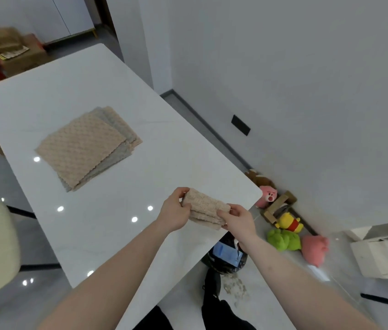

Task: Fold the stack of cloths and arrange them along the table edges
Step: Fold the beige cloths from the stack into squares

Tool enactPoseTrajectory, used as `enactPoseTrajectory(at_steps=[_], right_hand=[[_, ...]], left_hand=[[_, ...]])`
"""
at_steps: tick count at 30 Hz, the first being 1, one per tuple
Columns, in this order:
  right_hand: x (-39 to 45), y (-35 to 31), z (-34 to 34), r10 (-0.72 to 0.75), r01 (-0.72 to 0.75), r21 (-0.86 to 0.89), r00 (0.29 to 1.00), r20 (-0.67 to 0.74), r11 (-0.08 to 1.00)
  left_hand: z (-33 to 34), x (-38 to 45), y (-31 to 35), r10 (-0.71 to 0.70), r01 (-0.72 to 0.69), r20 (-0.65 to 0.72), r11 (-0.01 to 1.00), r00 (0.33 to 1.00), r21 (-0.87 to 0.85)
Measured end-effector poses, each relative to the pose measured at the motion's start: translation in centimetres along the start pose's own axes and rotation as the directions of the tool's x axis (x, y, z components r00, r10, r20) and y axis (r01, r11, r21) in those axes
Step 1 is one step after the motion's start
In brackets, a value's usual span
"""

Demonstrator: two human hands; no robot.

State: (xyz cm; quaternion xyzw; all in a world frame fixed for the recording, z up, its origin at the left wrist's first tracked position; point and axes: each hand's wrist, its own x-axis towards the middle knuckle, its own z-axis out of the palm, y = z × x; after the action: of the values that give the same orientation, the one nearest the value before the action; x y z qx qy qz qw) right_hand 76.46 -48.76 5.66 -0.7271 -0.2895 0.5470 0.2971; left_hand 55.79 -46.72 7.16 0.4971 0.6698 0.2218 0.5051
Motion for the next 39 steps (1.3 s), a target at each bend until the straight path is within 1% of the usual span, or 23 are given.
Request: enactPoseTrajectory(at_steps=[4,8,13,16,20,23,25,27,29,30,33,35,37,39], right_hand=[[2.8,0.0,-2.6,0.028,-0.028,-0.002,1.0,0.004,1.0],[6.1,-0.7,-3.6,0.052,-0.052,-0.007,0.999,-0.015,0.999],[10.1,-1.4,-4.1,0.049,-0.053,-0.037,0.994,-0.095,0.998],[12.1,-1.3,-4.7,0.055,-0.063,-0.057,0.989,-0.137,0.996],[14.3,-0.7,-5.2,0.064,-0.076,-0.108,0.991,-0.119,0.991],[14.8,-0.6,-5.6,0.053,-0.07,-0.184,0.994,-0.097,0.98],[14.3,-1.0,-5.9,-0.007,-0.019,-0.244,0.994,-0.105,0.97],[13.8,-1.1,-6.3,-0.13,0.092,-0.335,0.987,-0.094,0.938],[13.5,-1.0,-6.5,-0.267,0.218,-0.445,0.962,-0.051,0.868],[13.4,-0.8,-6.6,-0.312,0.262,-0.489,0.95,-0.022,0.832],[13.4,-0.4,-6.7,-0.358,0.314,-0.557,0.933,0.033,0.768],[13.5,-0.3,-6.8,-0.39,0.35,-0.594,0.919,0.066,0.725],[13.8,0.0,-6.9,-0.416,0.391,-0.635,0.902,0.118,0.666],[14.4,0.5,-6.9,-0.409,0.401,-0.664,0.9,0.154,0.632]], left_hand=[[3.3,2.7,2.2,-0.003,0.0,0.035,0.997,0.999,0.071],[5.0,6.4,3.9,0.003,-0.011,0.06,0.99,0.998,0.143],[6.8,11.7,5.5,0.005,-0.03,0.127,0.981,0.992,0.193],[8.2,14.7,5.8,0.022,-0.066,0.179,0.967,0.984,0.245],[10.2,17.1,5.4,0.029,-0.104,0.236,0.944,0.971,0.312],[10.8,17.5,4.7,0.081,-0.153,0.211,0.924,0.974,0.351],[10.8,17.3,4.3,0.109,-0.177,0.197,0.911,0.974,0.371],[10.8,17.0,4.0,0.146,-0.218,0.201,0.886,0.969,0.409],[10.5,17.0,3.9,0.214,-0.288,0.207,0.842,0.955,0.455],[10.4,16.9,3.9,0.255,-0.325,0.207,0.815,0.945,0.48],[10.3,16.7,3.6,0.345,-0.403,0.211,0.741,0.915,0.536],[10.4,16.6,3.3,0.353,-0.435,0.255,0.695,0.9,0.572],[10.6,16.6,2.9,0.328,-0.422,0.265,0.687,0.907,0.592],[10.9,16.6,2.4,0.293,-0.377,0.238,0.718,0.926,0.585]])
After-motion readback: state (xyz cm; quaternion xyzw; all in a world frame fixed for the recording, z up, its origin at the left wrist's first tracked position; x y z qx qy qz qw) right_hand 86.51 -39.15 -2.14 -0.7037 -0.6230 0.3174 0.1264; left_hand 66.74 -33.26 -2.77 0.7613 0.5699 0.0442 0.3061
